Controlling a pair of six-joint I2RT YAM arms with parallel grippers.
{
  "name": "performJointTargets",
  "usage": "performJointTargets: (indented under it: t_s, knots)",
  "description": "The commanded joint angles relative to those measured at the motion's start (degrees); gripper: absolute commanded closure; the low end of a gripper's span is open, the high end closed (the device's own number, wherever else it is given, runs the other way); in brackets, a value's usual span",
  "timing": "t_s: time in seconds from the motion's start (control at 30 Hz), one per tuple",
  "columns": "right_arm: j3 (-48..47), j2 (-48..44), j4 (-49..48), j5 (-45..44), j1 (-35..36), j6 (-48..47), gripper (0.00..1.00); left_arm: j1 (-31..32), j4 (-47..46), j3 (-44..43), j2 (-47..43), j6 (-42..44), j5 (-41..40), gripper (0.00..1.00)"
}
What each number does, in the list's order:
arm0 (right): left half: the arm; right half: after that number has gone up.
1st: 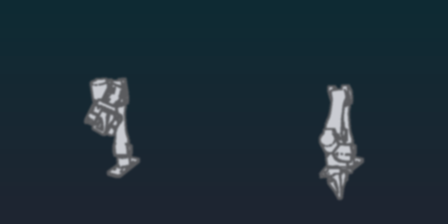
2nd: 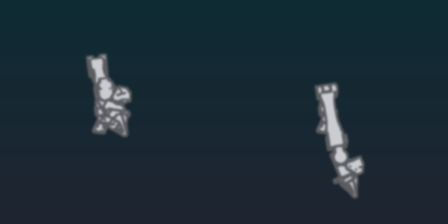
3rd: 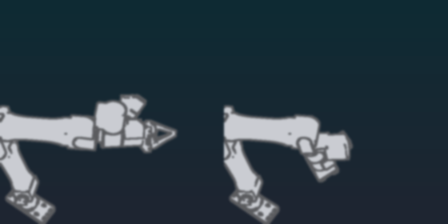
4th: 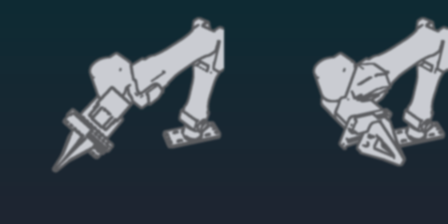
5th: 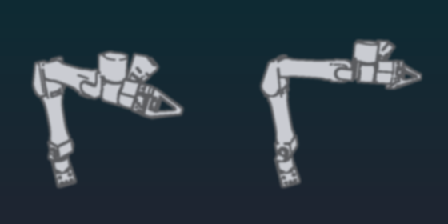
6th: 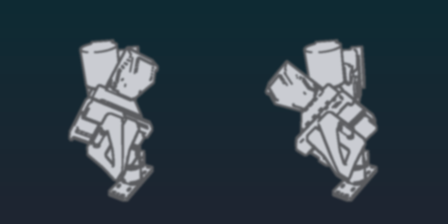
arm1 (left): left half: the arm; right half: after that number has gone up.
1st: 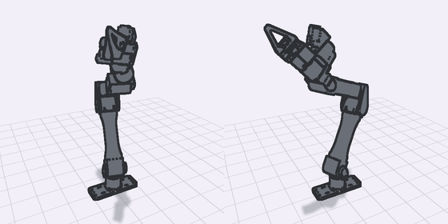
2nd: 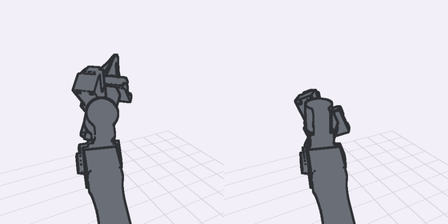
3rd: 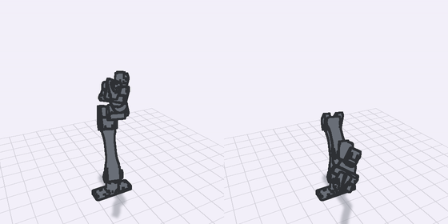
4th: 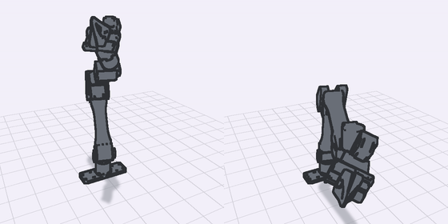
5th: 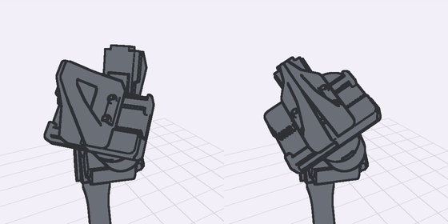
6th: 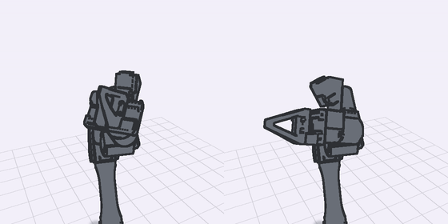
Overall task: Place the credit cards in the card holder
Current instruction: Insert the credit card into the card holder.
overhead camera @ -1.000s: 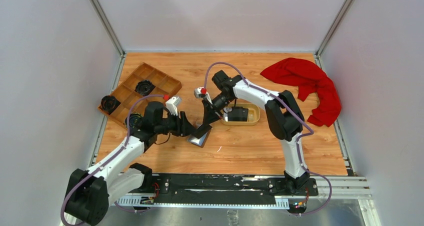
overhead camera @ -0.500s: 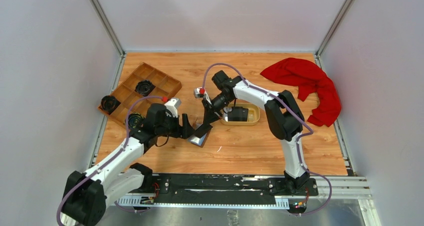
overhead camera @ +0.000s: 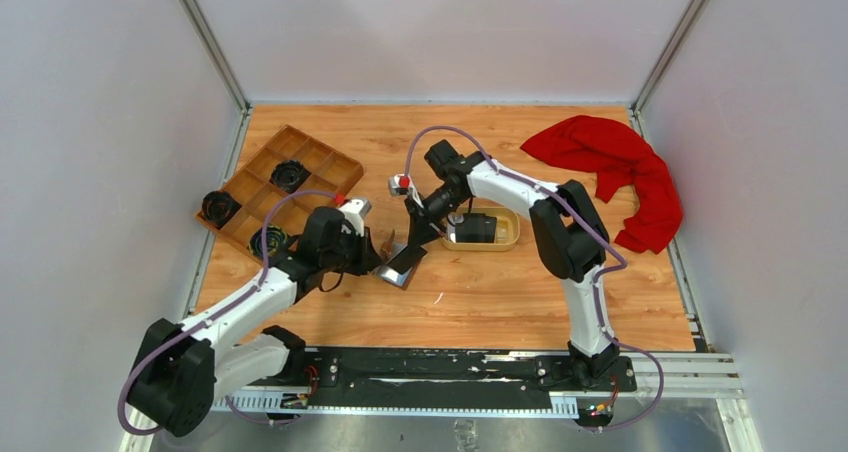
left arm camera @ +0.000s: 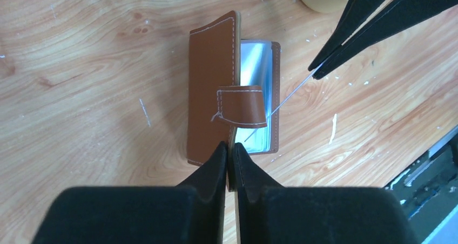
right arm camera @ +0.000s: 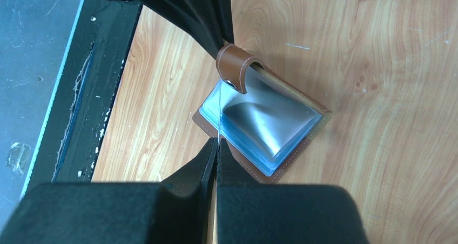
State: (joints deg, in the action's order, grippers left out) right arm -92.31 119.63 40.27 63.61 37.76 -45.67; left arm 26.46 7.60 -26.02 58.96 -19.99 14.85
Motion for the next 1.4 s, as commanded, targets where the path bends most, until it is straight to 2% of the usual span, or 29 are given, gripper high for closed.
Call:
performJointTargets:
  t_s: [0.0,0.1,0.2,0.4,0.53,0.63,0.73,0.83,1.0,1.37]
  knots:
    - [1.93,-2.75,0.67,-2.22,-1.96,-1.74,1.0,0.26,-1.36,0.23,2.15,1.18,0.95,0.96]
    - [4.85,-6.19,1.57,-1.91,-3.72,-4.26,1.0,0.26,-2.85,0.18,2.52,1.04,3.67,1.0]
    - [8.26,-12.26,4.42,0.32,-6.25,-8.14,1.0,0.26,-7.07,0.66,3.6,-0.6,10.57,1.0]
    - [17.57,-25.72,8.33,0.32,-7.54,-19.15,1.0,0.98,-13.68,-1.68,13.08,-4.21,23.0,1.0]
    - [24.63,-30.41,9.16,-0.69,-7.68,-27.8,1.0,2.09,-13.68,-4.84,20.38,-5.04,26.0,1.0]
    - [26.09,-30.65,13.3,-3.03,-7.76,-35.48,1.0,2.19,-13.75,-6.33,24.51,-5.57,26.01,0.99]
    - [25.86,-31.09,20.93,-2.32,-8.96,-45.22,1.0,2.28,-13.75,-6.56,24.95,-5.63,23.62,0.99]
    - [27.42,-32.4,23.0,-2.94,-9.22,-51.68,1.0,2.37,-13.7,-6.42,23.98,-5.55,22.93,0.99]
    - [28.6,-33.78,23.41,-2.54,-9.3,-55.11,1.0,2.44,-13.71,-5.63,22.23,-5.46,22.82,1.0]
    - [32.47,-35.21,16.0,-6.96,-9.86,-51.95,1.0,2.55,-13.74,-5.4,22.14,-5.04,23.59,1.0]
